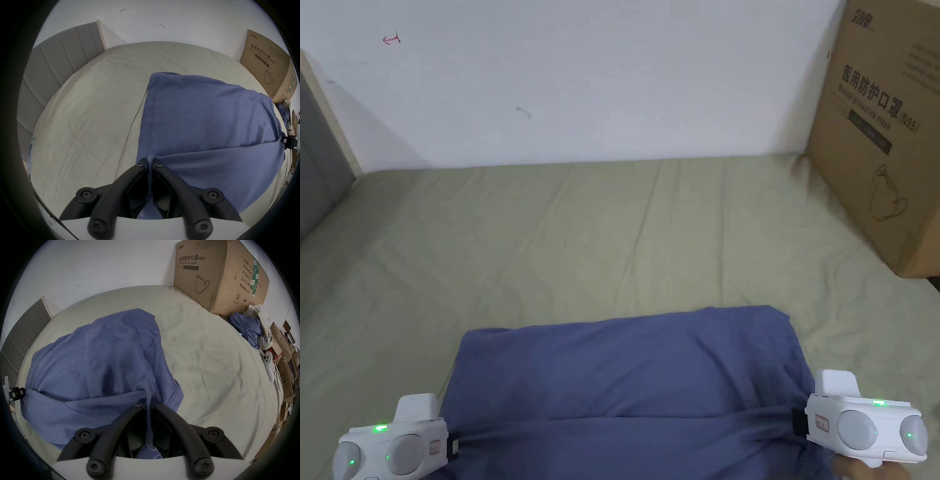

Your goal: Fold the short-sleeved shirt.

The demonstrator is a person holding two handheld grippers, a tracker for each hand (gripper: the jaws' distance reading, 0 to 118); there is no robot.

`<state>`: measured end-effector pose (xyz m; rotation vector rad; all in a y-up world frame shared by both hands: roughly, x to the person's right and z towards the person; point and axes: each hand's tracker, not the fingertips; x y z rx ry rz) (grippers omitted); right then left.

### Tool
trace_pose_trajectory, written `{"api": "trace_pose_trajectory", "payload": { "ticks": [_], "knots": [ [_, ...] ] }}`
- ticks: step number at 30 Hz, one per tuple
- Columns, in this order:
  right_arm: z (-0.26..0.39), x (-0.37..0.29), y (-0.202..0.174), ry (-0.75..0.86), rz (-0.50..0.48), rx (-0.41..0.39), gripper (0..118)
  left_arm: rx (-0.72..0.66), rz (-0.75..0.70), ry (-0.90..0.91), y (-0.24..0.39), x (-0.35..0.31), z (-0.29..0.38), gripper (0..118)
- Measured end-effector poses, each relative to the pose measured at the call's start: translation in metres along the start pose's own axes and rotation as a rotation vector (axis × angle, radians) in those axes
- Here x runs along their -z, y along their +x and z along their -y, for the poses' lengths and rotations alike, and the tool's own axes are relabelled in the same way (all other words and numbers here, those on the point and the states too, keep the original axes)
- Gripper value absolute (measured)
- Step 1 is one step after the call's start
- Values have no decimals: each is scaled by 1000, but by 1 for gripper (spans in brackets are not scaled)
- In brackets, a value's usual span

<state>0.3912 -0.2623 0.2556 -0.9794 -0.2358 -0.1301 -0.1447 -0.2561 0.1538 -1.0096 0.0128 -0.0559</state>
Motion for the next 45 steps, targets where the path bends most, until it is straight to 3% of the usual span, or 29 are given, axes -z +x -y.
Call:
{"api": "trace_pose_trajectory", "payload": {
  "ticks": [2,3,4,5,6,8,12,19,21,23,25,27,28,37,43,45],
  "knots": [
    [1,-13,-2,19,-2,22,5,-27,22,14,-1,-10,-1,22],
    [0,-21,-3,39,6,24,8,-47,42,29,-3,-17,-2,40],
    [-2,-28,2,67,11,24,18,-59,53,48,-3,-25,-4,62],
    [-4,-39,2,100,2,22,38,-78,57,82,-3,-36,-5,80],
    [-6,-53,3,138,-7,18,55,-86,67,123,-2,-49,-7,87],
    [-11,-76,8,225,-21,16,79,-88,99,211,-1,-77,-10,90],
    [-15,-141,6,396,-42,-5,79,-78,136,370,7,-143,-13,90],
    [10,-238,-6,641,-44,-49,79,-75,146,613,17,-226,15,89],
    [21,-254,-9,684,-41,-54,79,-69,127,682,20,-243,30,83],
    [33,-266,-11,708,-31,-53,76,-48,113,722,24,-252,43,64],
    [42,-274,-14,724,-13,-51,64,-34,89,733,27,-259,54,41],
    [52,-280,-13,741,-13,-55,21,-27,87,743,27,-262,64,0],
    [54,-281,-15,744,-13,-50,1,-22,90,745,27,-262,68,0],
    [60,-272,-15,719,-11,-69,0,-53,127,635,16,-238,79,0],
    [55,-262,-16,692,-20,-64,0,-111,156,372,-8,-166,55,0],
    [53,-256,-18,678,-22,-68,0,-151,156,247,-16,-133,49,11]
  ]
}}
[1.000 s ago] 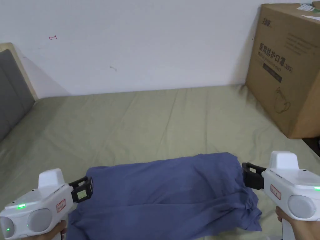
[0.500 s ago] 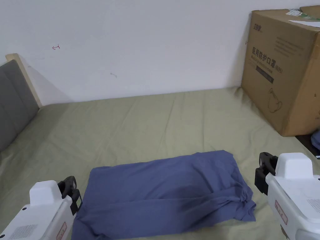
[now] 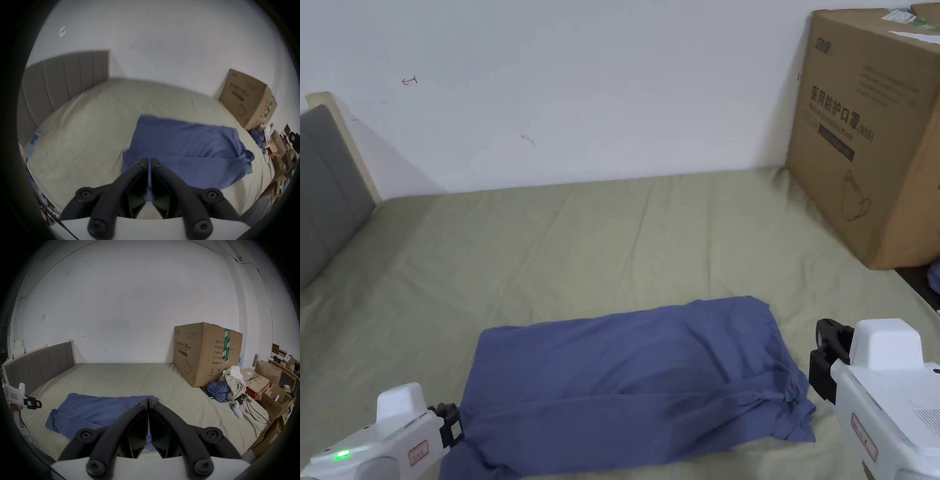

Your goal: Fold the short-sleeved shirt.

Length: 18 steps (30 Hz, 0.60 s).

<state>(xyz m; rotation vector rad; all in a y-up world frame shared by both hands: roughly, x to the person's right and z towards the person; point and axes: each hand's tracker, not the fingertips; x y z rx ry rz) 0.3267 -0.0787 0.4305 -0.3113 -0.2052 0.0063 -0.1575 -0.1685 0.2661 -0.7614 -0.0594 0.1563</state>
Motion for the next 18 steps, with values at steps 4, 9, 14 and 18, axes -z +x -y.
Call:
{"api": "trace_pose_trajectory", "payload": {
  "ticks": [4,9,14,18],
  "knots": [
    [5,11,-2,-29,-4,-1,0,-41,-46,-128,-14,43,5,79],
    [16,27,-1,-83,-1,19,0,-48,-102,-250,-19,73,27,97],
    [33,44,-2,-161,-7,29,0,-13,-102,-321,-17,83,44,53],
    [54,67,3,-288,3,48,1,15,-65,-262,-13,74,44,19]
  ]
}}
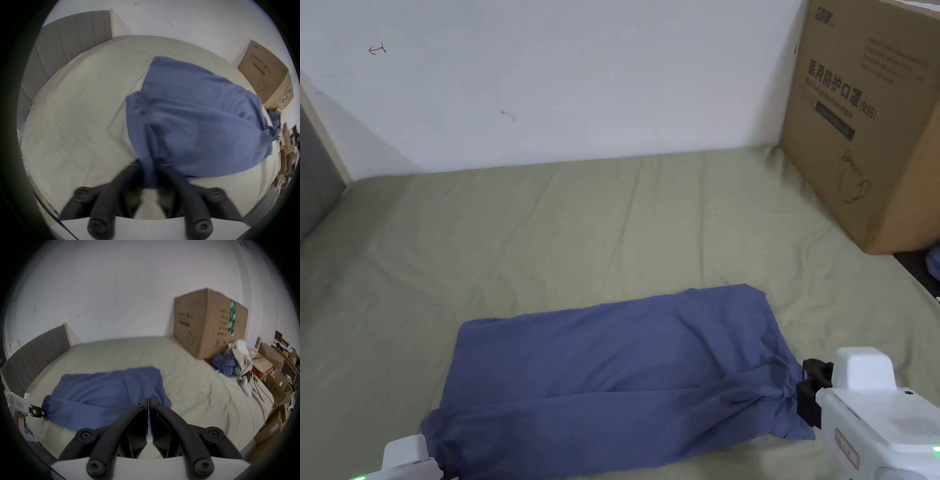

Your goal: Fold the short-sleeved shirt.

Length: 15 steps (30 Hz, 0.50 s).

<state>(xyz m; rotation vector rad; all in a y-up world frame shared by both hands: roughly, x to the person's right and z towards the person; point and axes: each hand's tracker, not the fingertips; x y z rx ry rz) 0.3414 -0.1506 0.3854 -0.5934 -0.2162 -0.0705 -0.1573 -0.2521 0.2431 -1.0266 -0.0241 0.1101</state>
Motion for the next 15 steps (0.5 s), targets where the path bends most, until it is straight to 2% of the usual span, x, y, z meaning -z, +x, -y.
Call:
{"api": "trace_pose_trajectory", "payload": {
  "ticks": [1,2,4,5,6,7,9,12,13,15],
  "knots": [
    [4,10,2,-46,-3,9,4,-33,78,6,-2,-2,-1,8],
    [10,24,5,-102,21,-1,15,-42,28,0,0,-3,-1,7],
    [21,48,10,-171,-3,6,45,-6,22,64,6,-14,2,7],
    [28,63,13,-217,3,9,65,4,20,69,7,-19,2,7],
    [34,77,16,-263,8,26,75,7,28,69,7,-22,2,7],
    [38,86,17,-288,22,27,78,9,33,72,7,-25,1,7],
    [47,107,18,-353,39,77,78,7,40,82,7,-32,0,7],
    [56,128,19,-397,8,109,74,-5,55,88,3,-32,-2,7],
    [61,139,26,-413,-18,134,67,-7,57,86,2,-32,-3,7],
    [65,144,30,-426,-63,192,38,-3,54,82,2,-31,-2,7]
  ]
}}
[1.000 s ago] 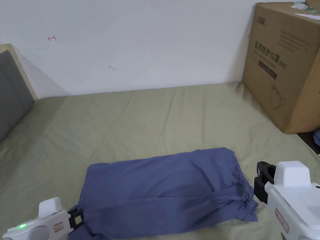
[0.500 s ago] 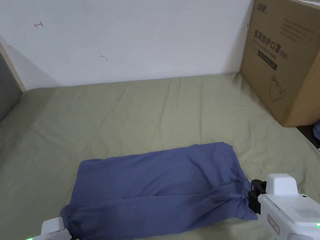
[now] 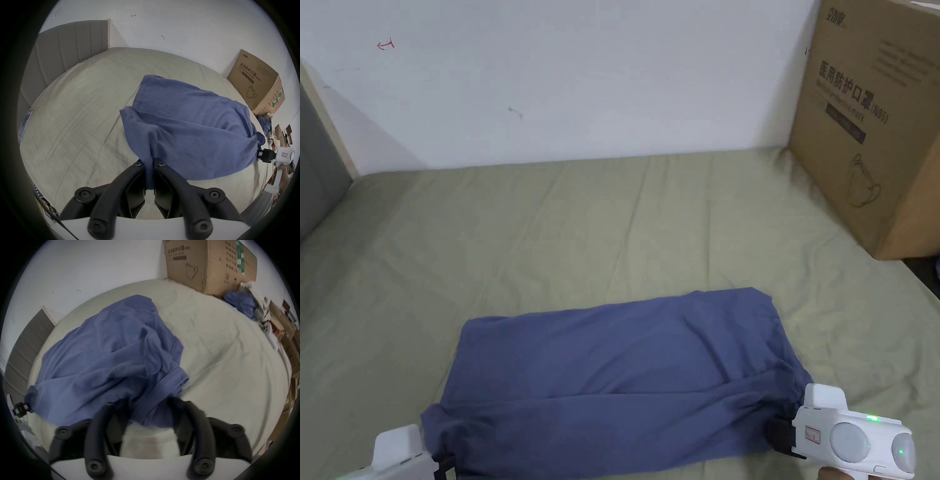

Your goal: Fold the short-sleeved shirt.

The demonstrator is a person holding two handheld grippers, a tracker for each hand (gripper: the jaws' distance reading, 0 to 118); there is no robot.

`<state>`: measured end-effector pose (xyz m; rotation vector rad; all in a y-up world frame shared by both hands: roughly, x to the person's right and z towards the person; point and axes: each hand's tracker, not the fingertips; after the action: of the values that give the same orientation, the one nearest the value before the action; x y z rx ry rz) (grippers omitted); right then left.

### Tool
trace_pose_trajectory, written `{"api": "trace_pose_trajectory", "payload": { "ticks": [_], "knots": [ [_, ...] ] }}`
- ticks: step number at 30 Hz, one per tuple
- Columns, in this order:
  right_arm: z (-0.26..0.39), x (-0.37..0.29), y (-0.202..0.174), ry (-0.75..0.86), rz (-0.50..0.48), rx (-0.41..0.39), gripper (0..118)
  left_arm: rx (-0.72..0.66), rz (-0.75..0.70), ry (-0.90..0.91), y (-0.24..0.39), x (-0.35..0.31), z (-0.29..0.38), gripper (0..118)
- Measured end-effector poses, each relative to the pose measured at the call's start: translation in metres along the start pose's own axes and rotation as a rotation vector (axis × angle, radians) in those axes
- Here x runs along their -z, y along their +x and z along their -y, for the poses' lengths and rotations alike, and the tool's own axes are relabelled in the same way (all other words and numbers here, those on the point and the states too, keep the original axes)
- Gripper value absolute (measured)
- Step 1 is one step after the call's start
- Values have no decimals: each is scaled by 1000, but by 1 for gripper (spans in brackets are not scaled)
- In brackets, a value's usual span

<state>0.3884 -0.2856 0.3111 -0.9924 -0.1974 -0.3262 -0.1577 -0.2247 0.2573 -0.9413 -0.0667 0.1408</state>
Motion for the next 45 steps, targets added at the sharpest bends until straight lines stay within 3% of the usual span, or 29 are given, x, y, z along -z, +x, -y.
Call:
{"api": "trace_pose_trajectory", "payload": {
  "ticks": [1,2,5,18,23,29,31,32,33,35,36,45],
  "knots": [
    [0,-5,-2,19,-25,7,17,3,-4,-2,0,1,0,7],
    [4,-18,-10,44,-46,-17,10,2,-6,-2,-2,0,1,7],
    [7,-37,-21,84,8,-123,10,-21,-4,0,-6,-4,4,7],
    [74,-125,14,92,-48,-41,10,-65,26,9,-29,-55,33,6],
    [106,-116,20,41,-18,-40,10,-66,12,-38,-37,-55,66,6],
    [123,-93,24,-3,11,23,12,-85,-17,-127,-36,-25,83,7],
    [122,-102,17,12,23,29,26,-100,-19,-107,-35,-31,81,21],
    [120,-108,14,22,58,21,46,-101,-16,-105,-34,-35,79,33],
    [117,-114,13,38,98,4,59,-100,-19,-99,-31,-41,75,61],
    [107,-131,11,116,90,-5,68,-85,-39,-65,-25,-54,68,93],
    [100,-142,8,162,71,-7,68,-75,-37,-8,-21,-64,63,98],
    [42,-233,-43,540,-10,-122,68,-12,60,375,27,-146,6,98]
  ]
}}
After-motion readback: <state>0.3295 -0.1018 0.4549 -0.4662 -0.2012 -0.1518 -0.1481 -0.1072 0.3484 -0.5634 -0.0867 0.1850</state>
